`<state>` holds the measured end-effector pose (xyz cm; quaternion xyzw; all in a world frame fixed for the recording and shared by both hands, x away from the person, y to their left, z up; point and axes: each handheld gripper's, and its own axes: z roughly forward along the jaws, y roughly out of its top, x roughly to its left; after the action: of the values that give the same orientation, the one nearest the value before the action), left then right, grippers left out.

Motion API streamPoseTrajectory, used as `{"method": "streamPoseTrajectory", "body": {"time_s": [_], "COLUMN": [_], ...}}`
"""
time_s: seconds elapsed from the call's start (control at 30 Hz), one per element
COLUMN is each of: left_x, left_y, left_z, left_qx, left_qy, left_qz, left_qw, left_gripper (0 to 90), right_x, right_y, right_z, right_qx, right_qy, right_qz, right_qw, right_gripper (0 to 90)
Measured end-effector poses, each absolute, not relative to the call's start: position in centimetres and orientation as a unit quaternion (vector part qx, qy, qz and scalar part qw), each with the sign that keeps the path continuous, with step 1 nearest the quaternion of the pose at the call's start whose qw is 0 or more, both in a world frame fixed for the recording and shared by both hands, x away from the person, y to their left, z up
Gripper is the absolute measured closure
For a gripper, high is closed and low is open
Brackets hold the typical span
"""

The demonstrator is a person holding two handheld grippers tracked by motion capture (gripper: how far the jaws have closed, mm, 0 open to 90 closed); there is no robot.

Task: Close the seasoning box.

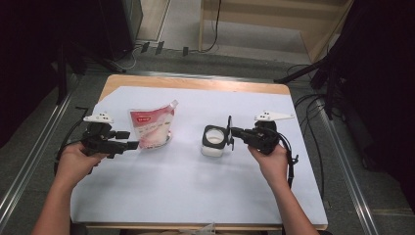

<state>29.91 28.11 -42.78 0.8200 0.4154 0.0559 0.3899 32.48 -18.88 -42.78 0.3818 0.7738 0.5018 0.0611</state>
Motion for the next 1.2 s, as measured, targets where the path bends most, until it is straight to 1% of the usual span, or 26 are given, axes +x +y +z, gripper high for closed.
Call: {"method": "streamPoseTrajectory", "body": {"time_s": [0.67, 0.87, 1.07, 1.2], "left_x": [29.9, 29.9, 29.9, 29.9], "left_y": [28.0, 28.0, 27.9, 27.9], "left_z": [-43.0, -43.0, -43.1, -43.1], "left_qx": [0.823, 0.823, 0.824, 0.823], "left_qy": [0.416, 0.417, 0.416, 0.416], "left_qz": [0.047, 0.051, 0.051, 0.051], "left_qw": [0.384, 0.383, 0.382, 0.383], "left_gripper": [39.0, 39.0, 38.9, 38.8], "right_x": [32.6, 32.8, 32.8, 32.7], "right_y": [-17.7, -17.5, -17.3, -17.1], "right_z": [-43.4, -43.8, -43.9, -43.9], "right_qx": [0.375, 0.372, 0.364, 0.354], "right_qy": [0.778, 0.787, 0.793, 0.797], "right_qz": [0.499, 0.488, 0.485, 0.486], "right_qw": [0.06, 0.062, 0.056, 0.055], "right_gripper": [89.9, 89.9, 85.8, 84.9]}}
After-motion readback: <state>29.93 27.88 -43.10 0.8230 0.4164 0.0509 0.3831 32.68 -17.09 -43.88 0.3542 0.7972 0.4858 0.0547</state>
